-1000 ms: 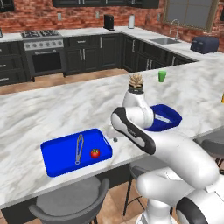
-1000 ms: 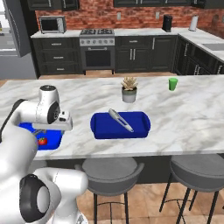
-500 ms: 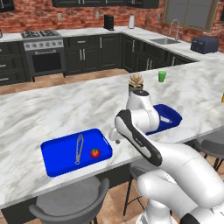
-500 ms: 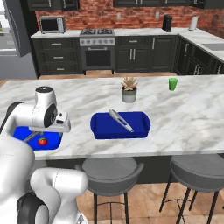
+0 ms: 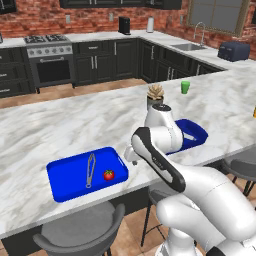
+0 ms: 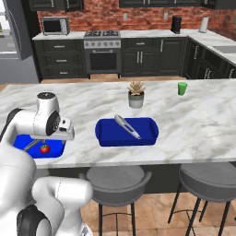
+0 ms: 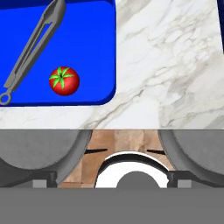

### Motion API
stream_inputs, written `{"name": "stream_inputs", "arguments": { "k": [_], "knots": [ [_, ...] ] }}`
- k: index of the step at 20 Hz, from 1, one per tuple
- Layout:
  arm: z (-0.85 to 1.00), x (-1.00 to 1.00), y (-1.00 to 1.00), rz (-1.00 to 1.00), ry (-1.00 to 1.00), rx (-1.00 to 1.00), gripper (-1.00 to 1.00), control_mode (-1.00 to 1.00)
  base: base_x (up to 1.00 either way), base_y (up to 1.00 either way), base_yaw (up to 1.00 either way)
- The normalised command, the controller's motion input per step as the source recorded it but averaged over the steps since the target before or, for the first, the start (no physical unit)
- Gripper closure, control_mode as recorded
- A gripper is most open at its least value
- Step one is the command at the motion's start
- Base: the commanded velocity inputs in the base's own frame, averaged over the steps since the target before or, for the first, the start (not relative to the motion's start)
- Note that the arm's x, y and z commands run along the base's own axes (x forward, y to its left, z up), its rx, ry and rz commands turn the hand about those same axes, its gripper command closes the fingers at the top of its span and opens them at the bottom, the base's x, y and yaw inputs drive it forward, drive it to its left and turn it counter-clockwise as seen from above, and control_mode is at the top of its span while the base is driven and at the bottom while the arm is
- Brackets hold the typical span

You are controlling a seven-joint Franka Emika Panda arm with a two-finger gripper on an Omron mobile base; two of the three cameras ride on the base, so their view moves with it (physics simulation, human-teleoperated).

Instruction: Gather the lemon wedge and tomato from the fridge and place them on a tray on the dining counter. Then gather the fishs from the fridge and place them on the other tray.

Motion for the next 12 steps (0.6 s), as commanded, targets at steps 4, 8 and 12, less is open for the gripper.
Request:
{"name": "stream_inputs", "arguments": {
  "k": [4, 8, 12],
  "knots": [
    [0.00, 0.00, 0.00, 0.00, 0.00, 0.00, -1.00, -1.00, 0.00, 0.00, 0.00],
    [0.00, 0.00, 0.00, 0.00, 0.00, 0.00, -1.00, 1.00, -0.41, 0.00, 0.01],
    [0.00, 0.00, 0.00, 0.00, 0.00, 0.00, -1.00, 1.00, -0.86, 0.00, 0.05]
  ]
}}
